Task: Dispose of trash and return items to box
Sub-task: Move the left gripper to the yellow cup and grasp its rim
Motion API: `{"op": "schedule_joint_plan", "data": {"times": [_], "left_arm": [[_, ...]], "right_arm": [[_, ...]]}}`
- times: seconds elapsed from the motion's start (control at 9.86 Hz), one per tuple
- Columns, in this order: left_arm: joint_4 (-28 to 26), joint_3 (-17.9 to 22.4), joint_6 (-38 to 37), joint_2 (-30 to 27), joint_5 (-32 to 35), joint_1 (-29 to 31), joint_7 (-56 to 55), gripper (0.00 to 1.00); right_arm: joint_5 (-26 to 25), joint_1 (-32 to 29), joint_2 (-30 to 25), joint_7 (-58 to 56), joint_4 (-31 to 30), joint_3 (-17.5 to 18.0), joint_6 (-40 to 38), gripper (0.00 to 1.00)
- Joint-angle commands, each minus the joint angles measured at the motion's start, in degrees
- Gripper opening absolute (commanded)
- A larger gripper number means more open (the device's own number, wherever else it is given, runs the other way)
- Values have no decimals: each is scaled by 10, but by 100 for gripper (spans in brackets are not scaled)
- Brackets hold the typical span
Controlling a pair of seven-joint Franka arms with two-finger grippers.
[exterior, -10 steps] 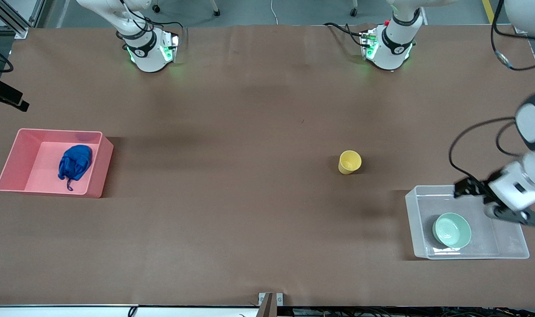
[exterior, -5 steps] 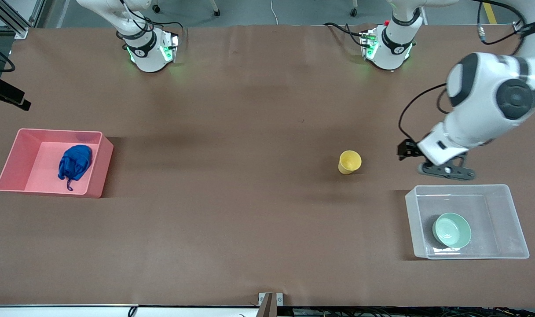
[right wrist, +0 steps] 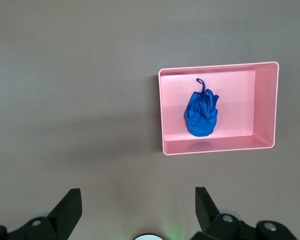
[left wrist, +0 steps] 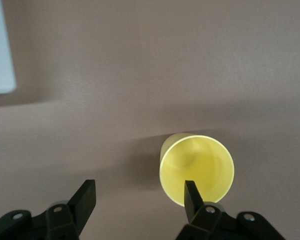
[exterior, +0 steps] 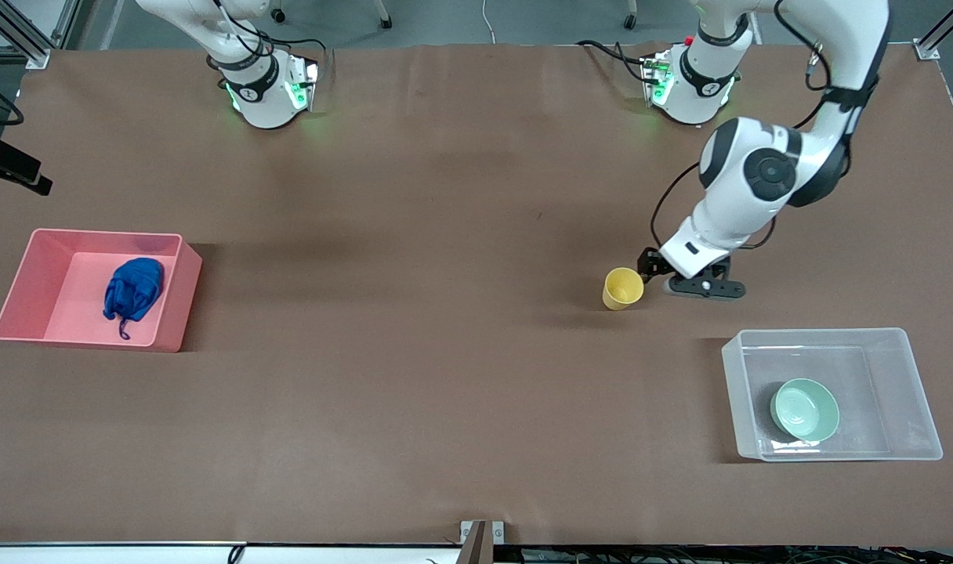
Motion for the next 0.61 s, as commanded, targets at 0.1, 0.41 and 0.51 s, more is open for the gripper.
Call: {"op": "schedule_joint_plan", "data": {"times": [0.1, 0.41, 0.51], "left_arm": [[-4, -2, 49, 77, 6, -18, -8, 73], [0, -2, 63, 95, 7, -18, -7, 3], [0, -2, 63, 92, 8, -17, -6, 0]], "right_arm": [[2, -4, 0, -7, 5, 1, -5, 100], [2, -4, 0, -7, 4, 1, -5, 100], [2, -4, 0, -7, 4, 1, -6, 100]]}}
